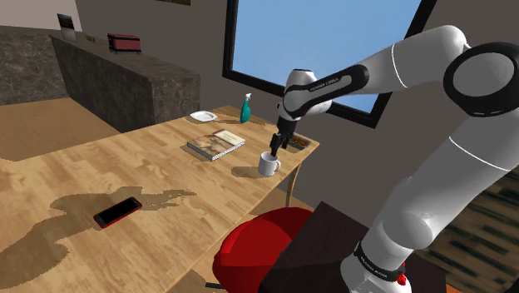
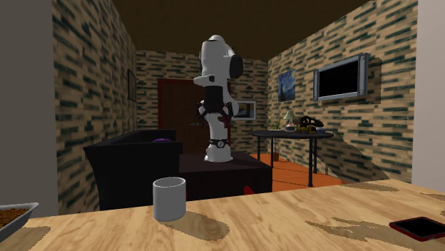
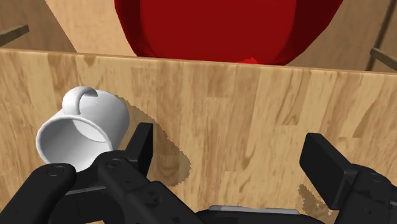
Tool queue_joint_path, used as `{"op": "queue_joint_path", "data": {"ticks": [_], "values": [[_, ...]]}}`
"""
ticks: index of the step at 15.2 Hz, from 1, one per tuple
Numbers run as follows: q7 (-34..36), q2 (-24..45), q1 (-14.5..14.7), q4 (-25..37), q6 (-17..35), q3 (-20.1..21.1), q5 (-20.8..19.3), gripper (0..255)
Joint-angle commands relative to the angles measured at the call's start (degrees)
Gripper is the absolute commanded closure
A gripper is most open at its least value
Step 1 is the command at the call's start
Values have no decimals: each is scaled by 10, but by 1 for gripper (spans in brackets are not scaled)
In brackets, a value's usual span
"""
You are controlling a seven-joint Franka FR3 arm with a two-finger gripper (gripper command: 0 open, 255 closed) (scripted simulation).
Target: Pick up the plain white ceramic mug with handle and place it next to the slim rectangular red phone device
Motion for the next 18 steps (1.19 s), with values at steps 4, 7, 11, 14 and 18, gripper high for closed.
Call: {"op": "queue_joint_path", "data": {"ticks": [4, 7, 11, 14, 18], "values": [[-41, 104, -9, 46, 59, -17, 17, 0], [-68, 170, -18, 87, 84, -21, 33, 0], [-101, 258, -35, 152, 108, -22, 55, 0], [-121, 324, -50, 208, 118, -18, 69, 0], [-137, 386, -65, 262, 127, -13, 79, 0]]}}
